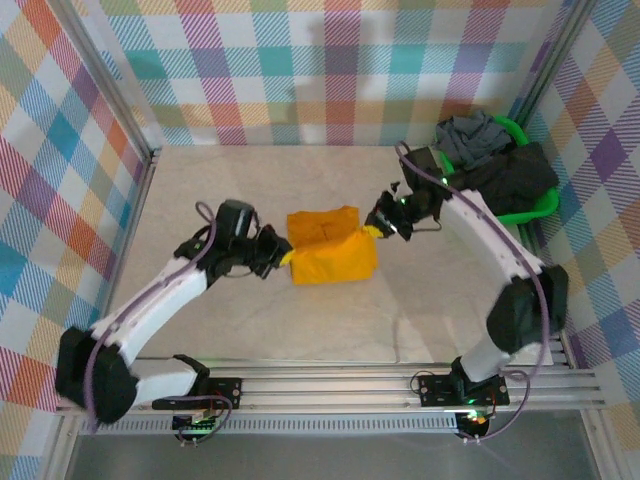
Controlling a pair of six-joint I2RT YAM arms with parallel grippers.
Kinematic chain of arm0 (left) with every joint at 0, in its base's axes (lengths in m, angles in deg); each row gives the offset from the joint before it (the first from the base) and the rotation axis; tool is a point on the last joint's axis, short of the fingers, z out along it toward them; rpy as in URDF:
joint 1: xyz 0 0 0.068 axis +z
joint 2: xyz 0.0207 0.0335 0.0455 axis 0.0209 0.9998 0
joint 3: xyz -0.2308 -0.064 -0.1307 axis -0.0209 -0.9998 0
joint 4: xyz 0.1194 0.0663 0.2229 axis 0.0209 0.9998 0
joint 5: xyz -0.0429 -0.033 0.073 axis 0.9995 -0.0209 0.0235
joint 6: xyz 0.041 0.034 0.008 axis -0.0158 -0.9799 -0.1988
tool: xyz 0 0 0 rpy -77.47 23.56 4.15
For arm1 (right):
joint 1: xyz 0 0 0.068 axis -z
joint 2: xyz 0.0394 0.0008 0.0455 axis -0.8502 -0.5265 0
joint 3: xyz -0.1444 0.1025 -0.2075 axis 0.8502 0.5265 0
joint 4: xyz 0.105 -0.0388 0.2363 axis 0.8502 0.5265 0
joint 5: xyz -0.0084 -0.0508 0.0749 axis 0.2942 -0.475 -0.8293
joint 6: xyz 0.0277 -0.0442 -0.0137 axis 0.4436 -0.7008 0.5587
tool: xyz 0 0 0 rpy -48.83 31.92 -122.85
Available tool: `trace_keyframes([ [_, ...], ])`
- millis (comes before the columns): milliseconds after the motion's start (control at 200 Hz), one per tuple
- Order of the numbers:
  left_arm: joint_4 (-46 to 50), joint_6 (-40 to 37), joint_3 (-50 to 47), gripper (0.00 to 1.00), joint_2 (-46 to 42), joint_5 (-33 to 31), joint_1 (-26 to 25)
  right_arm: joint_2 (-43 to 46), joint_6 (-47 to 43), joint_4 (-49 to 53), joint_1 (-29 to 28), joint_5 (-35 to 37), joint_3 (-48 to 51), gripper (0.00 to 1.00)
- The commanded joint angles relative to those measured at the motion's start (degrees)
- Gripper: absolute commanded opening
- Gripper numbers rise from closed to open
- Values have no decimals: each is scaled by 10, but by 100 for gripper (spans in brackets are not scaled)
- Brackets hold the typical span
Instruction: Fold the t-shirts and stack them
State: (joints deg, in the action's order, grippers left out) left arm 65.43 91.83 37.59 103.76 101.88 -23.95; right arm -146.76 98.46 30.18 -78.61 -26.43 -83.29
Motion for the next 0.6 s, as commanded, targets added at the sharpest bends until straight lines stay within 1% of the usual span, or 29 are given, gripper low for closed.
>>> trace_keyframes([
  [0,-7,-30,88,0,119,-37,43,-127,-19,-20,18,-14,-102,0],
  [45,-7,-44,135,0,178,-40,58,-183,-20,-21,25,-10,-156,0],
  [105,24,-62,202,1,253,-58,77,-259,-30,-30,35,-16,-232,14],
  [155,34,-78,246,15,300,-72,88,-312,-45,-32,41,-23,-301,31],
  [190,49,-84,274,27,320,-86,93,-346,-55,-19,44,-31,-351,38],
  [235,66,-89,307,41,340,-95,92,-382,-69,16,46,-32,-420,44],
  [275,73,-91,323,50,341,-100,88,-403,-85,57,46,-21,-471,47],
  [300,78,-93,328,52,338,-104,82,-407,-95,78,46,-13,-490,49],
  [330,85,-95,330,53,330,-109,74,-404,-103,93,46,-4,-496,49],
  [390,103,-89,318,53,308,-116,53,-369,-111,89,46,10,-450,49],
  [450,97,-53,274,52,274,-117,25,-308,-108,48,46,17,-353,49],
  [515,68,14,203,52,229,-109,-16,-220,-96,-20,46,22,-226,49],
  [595,9,124,125,52,197,-100,-75,-110,-75,-119,46,20,-59,50],
])
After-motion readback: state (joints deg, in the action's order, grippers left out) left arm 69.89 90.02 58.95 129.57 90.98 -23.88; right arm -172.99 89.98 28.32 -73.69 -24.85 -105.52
